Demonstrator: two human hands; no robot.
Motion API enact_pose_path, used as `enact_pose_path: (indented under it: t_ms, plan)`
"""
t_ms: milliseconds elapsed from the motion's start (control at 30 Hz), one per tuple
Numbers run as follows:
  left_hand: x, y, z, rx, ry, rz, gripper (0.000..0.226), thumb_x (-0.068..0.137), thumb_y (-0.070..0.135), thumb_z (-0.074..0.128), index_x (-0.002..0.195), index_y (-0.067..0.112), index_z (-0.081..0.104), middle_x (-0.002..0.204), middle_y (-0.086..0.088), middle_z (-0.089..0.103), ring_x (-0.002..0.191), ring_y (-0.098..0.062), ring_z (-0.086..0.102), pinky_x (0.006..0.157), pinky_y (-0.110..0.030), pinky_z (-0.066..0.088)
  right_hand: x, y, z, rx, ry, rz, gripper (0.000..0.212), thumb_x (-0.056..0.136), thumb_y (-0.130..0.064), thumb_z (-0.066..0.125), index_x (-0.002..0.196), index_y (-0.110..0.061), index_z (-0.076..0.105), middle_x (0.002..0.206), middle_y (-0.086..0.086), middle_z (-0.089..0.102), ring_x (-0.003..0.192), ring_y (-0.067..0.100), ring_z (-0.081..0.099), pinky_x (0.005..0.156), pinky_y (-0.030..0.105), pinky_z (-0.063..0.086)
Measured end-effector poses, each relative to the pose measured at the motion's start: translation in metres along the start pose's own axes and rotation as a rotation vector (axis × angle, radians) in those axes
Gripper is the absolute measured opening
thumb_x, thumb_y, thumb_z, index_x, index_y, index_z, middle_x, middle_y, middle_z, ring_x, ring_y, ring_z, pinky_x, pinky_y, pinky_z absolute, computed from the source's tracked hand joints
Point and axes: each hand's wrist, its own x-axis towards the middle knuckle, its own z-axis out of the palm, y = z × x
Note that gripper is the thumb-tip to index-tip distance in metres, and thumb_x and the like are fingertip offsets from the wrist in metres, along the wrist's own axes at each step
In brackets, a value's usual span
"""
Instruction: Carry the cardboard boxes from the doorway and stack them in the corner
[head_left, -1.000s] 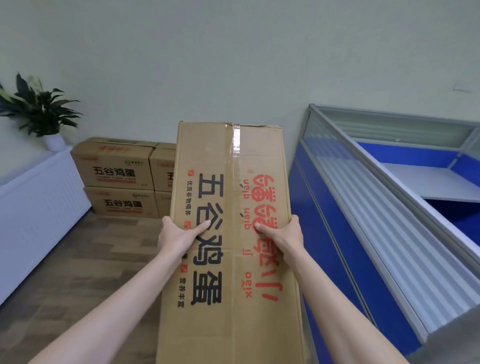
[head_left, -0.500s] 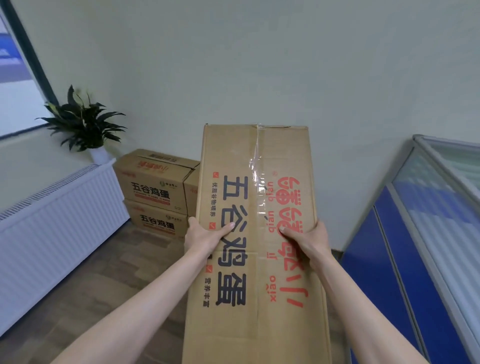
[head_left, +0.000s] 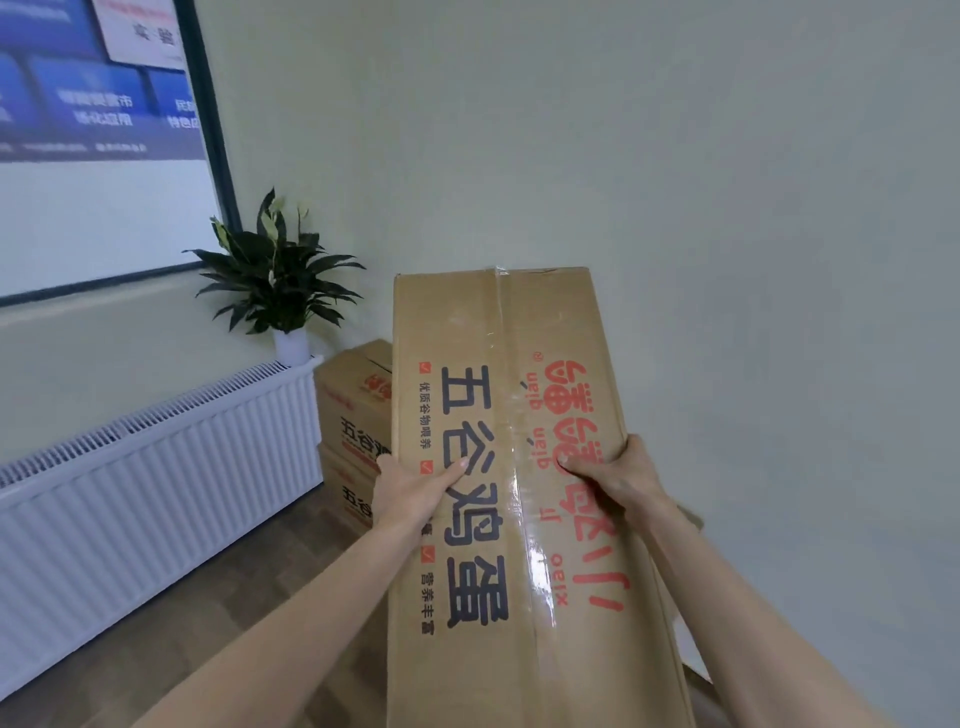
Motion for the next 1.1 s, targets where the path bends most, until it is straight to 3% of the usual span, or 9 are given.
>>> enact_pose_path:
  t_ms: [67,200,267,367,600,733,900,967,1100]
  plan:
    - [0.051,0.022,0.002,-0.024,0.039,-0.004,0.093,0.063,0.051,0.091,0.130,0.012,0.040,0.128,-0.009,0.062,0.117,-0.031,0.063,0.099,-0.045,0.052,0.058,-0.032,0.024,-0.018,-0.081,-0.014,0.103,0.038,-0.042,0.104,0.121,-0.010,0.052,0.112,0.007,0.071,0.096,0.025,0.073,0.086,0.047,0.062]
    - [0.145,0.057,0.008,-0.043,0.094,-0.040,0.090,0.063,0.049,0.091,0.125,0.015,0.035,0.128,-0.011,0.062,0.114,-0.031,0.064,0.099,-0.050,0.052,0.162,-0.097,0.069,-0.086,-0.222,-0.024,0.119,0.016,-0.054,0.101,0.118,-0.010,0.057,0.108,0.008,0.075,0.093,0.025,0.076,0.083,0.045,0.063]
    - [0.189,0.068,0.013,-0.064,0.104,-0.059,0.085,0.063,0.047,0.091,0.117,0.019,0.031,0.128,-0.011,0.061,0.114,-0.030,0.063,0.100,-0.053,0.052,0.207,-0.127,0.090,-0.129,-0.286,-0.032,0.103,0.027,-0.046,0.100,0.114,-0.012,0.056,0.105,0.009,0.075,0.090,0.024,0.075,0.074,0.040,0.063]
    - [0.251,0.081,0.024,-0.102,0.118,-0.081,0.091,0.063,0.046,0.091,0.127,0.016,0.034,0.132,-0.010,0.059,0.118,-0.030,0.061,0.101,-0.052,0.051,0.276,-0.163,0.121,-0.189,-0.370,-0.040,0.084,0.051,-0.034,0.100,0.118,-0.011,0.055,0.100,0.008,0.074,0.084,0.021,0.074,0.060,0.033,0.056]
    - [0.424,0.120,0.061,-0.232,0.220,-0.237,0.109,0.056,0.045,0.093,0.138,0.016,0.028,0.141,-0.014,0.051,0.127,-0.034,0.054,0.104,-0.055,0.048,0.470,-0.234,0.221,-0.332,-0.566,0.006,0.059,0.059,-0.027,0.096,0.103,-0.016,0.058,0.094,0.008,0.074,0.083,0.022,0.072,0.065,0.037,0.056]
    - [0.499,0.131,0.075,-0.272,0.289,-0.363,0.108,0.040,0.047,0.090,0.126,0.022,0.030,0.134,-0.013,0.055,0.122,-0.035,0.057,0.101,-0.055,0.051,0.553,-0.257,0.274,-0.441,-0.690,0.030,0.081,0.056,-0.030,0.095,0.126,-0.011,0.059,0.099,0.010,0.076,0.086,0.026,0.074,0.062,0.037,0.057]
    - [0.569,0.136,0.079,-0.277,0.359,-0.451,0.096,0.053,0.044,0.093,0.124,0.025,0.031,0.129,-0.011,0.056,0.116,-0.032,0.060,0.098,-0.053,0.053,0.627,-0.273,0.334,-0.484,-0.772,0.002,0.109,0.055,-0.031,0.099,0.147,-0.017,0.043,0.104,0.010,0.070,0.088,0.027,0.070,0.058,0.037,0.056]
    - [0.593,0.138,0.079,-0.256,0.385,-0.479,0.099,0.053,0.045,0.093,0.128,0.024,0.032,0.131,-0.011,0.055,0.119,-0.033,0.058,0.099,-0.054,0.052,0.651,-0.275,0.354,-0.495,-0.776,0.025,0.102,0.062,-0.032,0.096,0.148,-0.018,0.043,0.105,0.010,0.070,0.089,0.028,0.069,0.063,0.040,0.056]
    - [0.629,0.133,0.075,-0.198,0.422,-0.567,0.105,0.047,0.051,0.092,0.129,0.023,0.034,0.128,-0.012,0.058,0.116,-0.035,0.060,0.097,-0.055,0.052,0.684,-0.271,0.387,-0.550,-0.777,0.054,0.117,0.029,-0.045,0.105,0.133,-0.026,0.055,0.113,0.009,0.073,0.101,0.030,0.070,0.084,0.050,0.059]
